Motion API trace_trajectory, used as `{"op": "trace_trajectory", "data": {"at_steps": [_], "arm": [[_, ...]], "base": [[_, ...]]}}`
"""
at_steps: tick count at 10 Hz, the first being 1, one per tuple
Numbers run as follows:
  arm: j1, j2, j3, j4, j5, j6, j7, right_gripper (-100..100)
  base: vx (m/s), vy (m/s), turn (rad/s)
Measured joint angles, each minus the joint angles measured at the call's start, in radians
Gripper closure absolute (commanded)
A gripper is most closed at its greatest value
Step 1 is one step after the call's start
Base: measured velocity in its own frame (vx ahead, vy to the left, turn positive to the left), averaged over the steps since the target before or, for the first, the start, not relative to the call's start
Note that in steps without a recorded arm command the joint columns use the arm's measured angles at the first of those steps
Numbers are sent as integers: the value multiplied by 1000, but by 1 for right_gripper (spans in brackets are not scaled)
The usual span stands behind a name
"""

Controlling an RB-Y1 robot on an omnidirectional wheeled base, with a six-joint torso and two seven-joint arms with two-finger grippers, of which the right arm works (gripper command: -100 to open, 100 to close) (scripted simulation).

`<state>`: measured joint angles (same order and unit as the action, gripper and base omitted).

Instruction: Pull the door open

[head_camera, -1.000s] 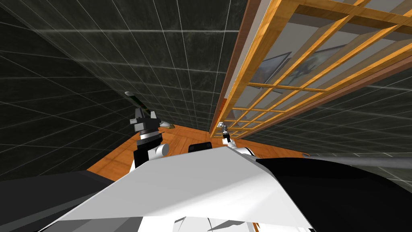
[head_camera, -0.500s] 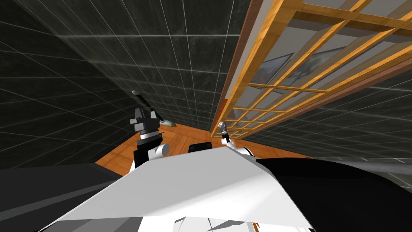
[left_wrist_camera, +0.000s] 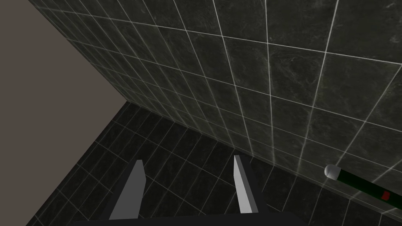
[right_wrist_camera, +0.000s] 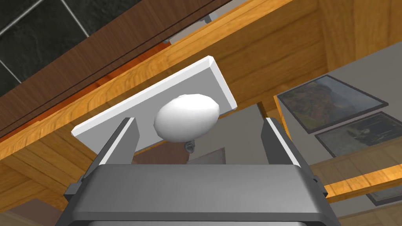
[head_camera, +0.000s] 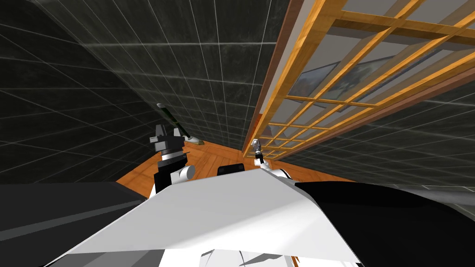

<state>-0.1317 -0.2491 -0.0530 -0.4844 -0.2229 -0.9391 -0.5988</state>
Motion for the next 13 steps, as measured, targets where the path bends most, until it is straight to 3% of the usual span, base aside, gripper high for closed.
{"op": "trace_trajectory", "data": {"at_steps": [13], "arm": [[-18,41,34,-17,-120,23,-326,-100]], "base": [[-59,-17,43]]}}
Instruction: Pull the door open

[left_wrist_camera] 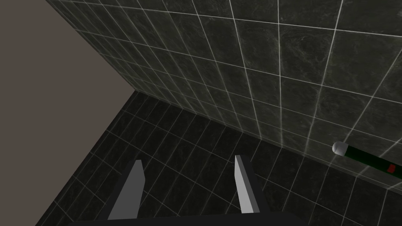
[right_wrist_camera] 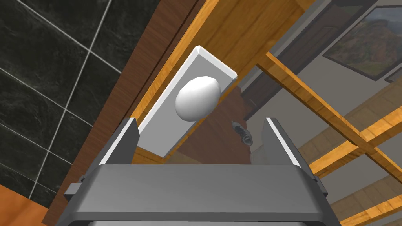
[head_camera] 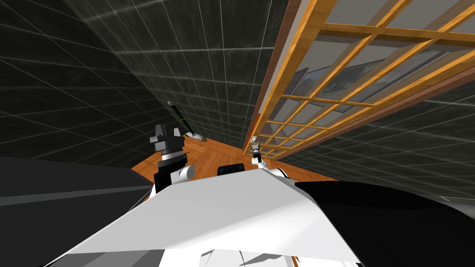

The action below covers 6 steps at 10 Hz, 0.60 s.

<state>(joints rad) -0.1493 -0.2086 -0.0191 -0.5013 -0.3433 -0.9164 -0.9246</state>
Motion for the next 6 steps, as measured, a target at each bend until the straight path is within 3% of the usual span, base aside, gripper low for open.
{"op": "trace_trajectory", "data": {"at_steps": [6], "arm": [[-9,17,15,-2,-51,6,-146,-100]], "base": [[-58,-15,39]]}}
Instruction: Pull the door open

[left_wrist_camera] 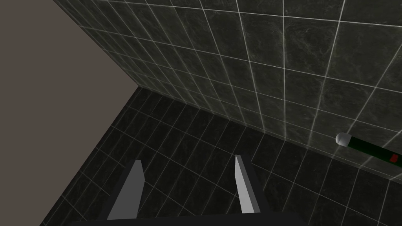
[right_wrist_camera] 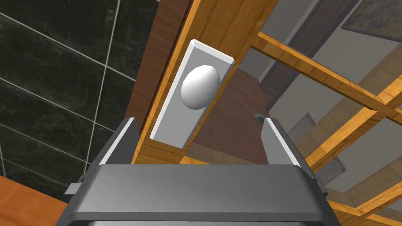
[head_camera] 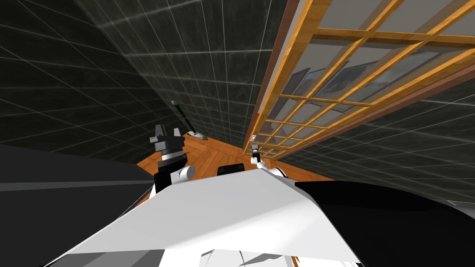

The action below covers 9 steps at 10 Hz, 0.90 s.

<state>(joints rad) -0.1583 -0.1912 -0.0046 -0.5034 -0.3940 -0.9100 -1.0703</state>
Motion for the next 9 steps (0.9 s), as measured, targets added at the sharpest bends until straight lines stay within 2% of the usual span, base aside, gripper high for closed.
{"op": "trace_trajectory", "data": {"at_steps": [9], "arm": [[-13,22,20,-1,-68,9,-222,-100]], "base": [[-51,-15,32]]}}
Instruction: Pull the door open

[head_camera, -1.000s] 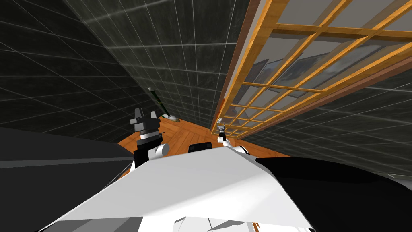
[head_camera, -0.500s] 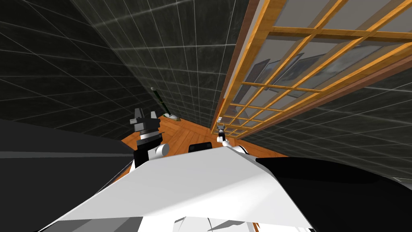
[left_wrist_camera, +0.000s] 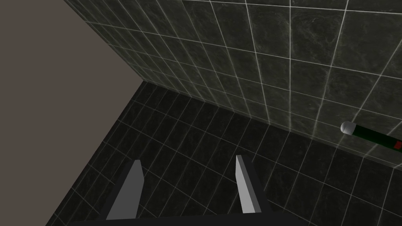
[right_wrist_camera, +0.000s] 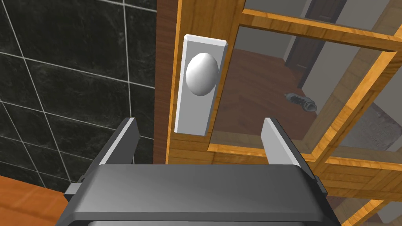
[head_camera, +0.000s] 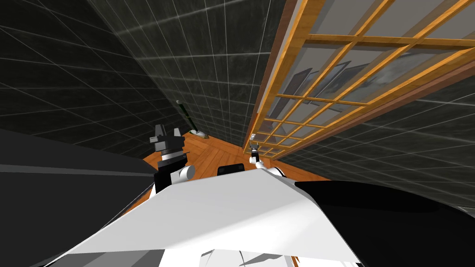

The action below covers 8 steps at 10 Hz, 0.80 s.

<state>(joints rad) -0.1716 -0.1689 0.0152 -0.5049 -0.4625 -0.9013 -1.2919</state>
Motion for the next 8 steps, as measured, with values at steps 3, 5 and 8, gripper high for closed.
{"op": "trace_trajectory", "data": {"at_steps": [3,5,8], "arm": [[-3,8,6,-3,-23,4,-78,-100],[-5,11,9,-3,-33,6,-115,-100],[4,-11,6,4,-38,-1,-141,-100]], "base": [[-50,-16,28],[-26,-8,10],[173,-5,104]]}}
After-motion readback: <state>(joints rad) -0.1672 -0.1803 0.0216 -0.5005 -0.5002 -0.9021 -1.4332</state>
